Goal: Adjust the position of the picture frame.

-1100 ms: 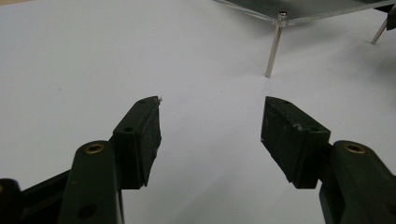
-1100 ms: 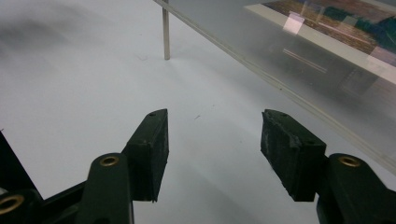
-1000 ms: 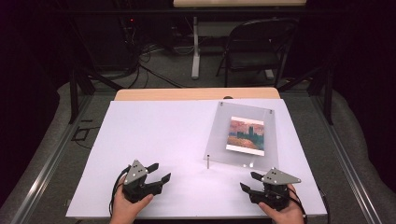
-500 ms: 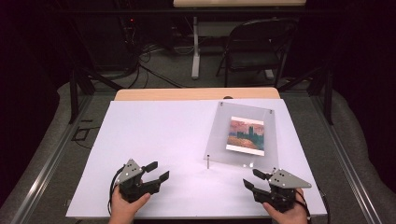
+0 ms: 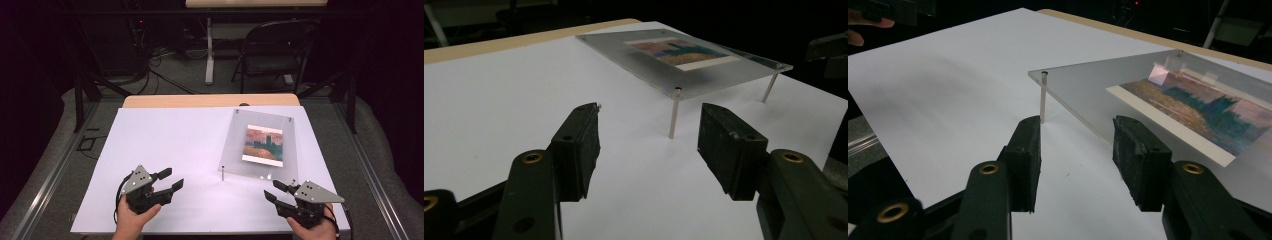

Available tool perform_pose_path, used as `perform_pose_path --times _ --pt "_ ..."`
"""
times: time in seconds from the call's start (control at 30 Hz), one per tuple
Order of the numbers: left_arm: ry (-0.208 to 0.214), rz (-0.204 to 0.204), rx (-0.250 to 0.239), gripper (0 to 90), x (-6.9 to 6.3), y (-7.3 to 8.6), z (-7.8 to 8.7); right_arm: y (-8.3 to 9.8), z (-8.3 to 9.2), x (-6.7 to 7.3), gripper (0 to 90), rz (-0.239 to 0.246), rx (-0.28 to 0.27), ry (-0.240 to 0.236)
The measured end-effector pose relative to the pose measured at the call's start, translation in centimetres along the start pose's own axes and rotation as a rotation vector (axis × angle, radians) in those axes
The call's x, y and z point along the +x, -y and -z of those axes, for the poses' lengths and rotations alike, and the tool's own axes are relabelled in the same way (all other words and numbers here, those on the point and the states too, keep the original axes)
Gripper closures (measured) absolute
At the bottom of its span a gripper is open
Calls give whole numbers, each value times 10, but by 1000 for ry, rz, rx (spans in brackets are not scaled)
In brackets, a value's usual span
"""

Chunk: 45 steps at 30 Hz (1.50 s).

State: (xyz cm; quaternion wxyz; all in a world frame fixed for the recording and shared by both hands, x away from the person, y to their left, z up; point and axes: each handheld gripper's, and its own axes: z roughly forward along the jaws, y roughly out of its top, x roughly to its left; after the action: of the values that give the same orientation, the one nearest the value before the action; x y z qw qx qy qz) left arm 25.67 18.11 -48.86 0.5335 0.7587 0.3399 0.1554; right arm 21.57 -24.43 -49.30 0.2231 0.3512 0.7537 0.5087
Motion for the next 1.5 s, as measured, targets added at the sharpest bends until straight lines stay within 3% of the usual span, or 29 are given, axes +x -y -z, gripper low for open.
perform_pose_path --times 0.03,0.17,0.37,0.8,1.2,1.5 --pt "2 -20 4 412 -2 -2 -2 -1 4 -2 550 -10 -16 3" --pt "8 -29 12 412 -3 -4 -6 -1 10 -6 560 -30 -23 25" --pt "35 -9 30 426 -3 -7 -19 -1 17 -13 571 -56 -21 68" --pt "75 24 52 435 -2 -16 -51 3 29 -25 579 -54 14 132" --pt "86 37 117 451 2 -6 -85 13 39 -33 591 -61 42 203" --pt "121 20 190 463 -6 4 -112 28 37 -42 583 -83 80 244"
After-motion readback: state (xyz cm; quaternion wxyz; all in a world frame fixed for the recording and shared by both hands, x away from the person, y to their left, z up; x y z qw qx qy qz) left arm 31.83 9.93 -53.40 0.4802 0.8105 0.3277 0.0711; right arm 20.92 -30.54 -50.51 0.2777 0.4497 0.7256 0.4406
